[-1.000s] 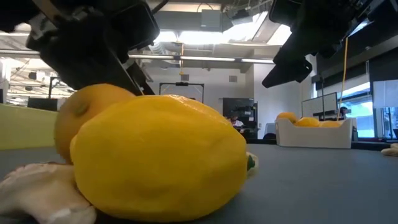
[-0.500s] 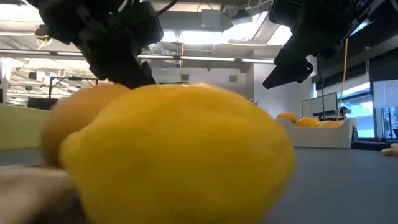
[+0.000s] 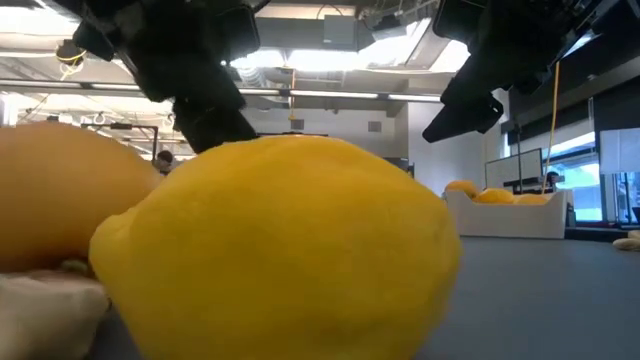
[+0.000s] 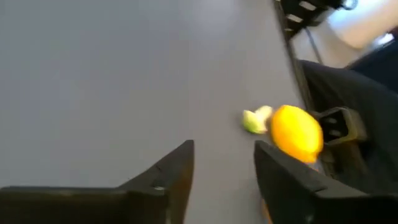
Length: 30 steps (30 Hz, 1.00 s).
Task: Sort produce into baskets
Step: Put the lemon into the white bin
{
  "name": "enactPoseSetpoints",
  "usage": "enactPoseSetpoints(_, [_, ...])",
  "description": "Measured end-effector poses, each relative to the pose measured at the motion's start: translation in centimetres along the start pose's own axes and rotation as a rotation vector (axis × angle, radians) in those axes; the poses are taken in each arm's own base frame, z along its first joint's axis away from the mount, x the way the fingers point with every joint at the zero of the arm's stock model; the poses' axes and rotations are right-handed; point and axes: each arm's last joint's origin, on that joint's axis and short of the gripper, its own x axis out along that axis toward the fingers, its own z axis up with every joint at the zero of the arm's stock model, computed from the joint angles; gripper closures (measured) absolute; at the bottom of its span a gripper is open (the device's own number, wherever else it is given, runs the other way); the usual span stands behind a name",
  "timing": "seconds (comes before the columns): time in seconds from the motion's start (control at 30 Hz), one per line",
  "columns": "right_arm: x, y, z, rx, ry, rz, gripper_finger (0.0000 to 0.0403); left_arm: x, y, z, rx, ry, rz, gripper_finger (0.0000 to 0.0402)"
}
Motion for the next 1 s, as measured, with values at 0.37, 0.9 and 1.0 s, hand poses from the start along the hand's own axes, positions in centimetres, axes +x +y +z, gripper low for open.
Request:
enactPoseSetpoints(0.37, [0.0,0.0,0.0,0.0,0.0,0.0,0.0114,0.1,-5.4,-2.2,0.165,-0.002,-0.187,0.0138])
enactPoseSetpoints(0.9, [0.0,0.0,0.0,0.009,0.001,0.003,0.0114,2.6,-9.8,-9.5,0.159,0.137,-0.186,0.0137])
enactPoseSetpoints(1.0, [0.0,0.0,0.0,0.009,0.001,0.004,0.0114,3.1,-9.4,-9.6,0.175,0.108,-0.128,0.0137])
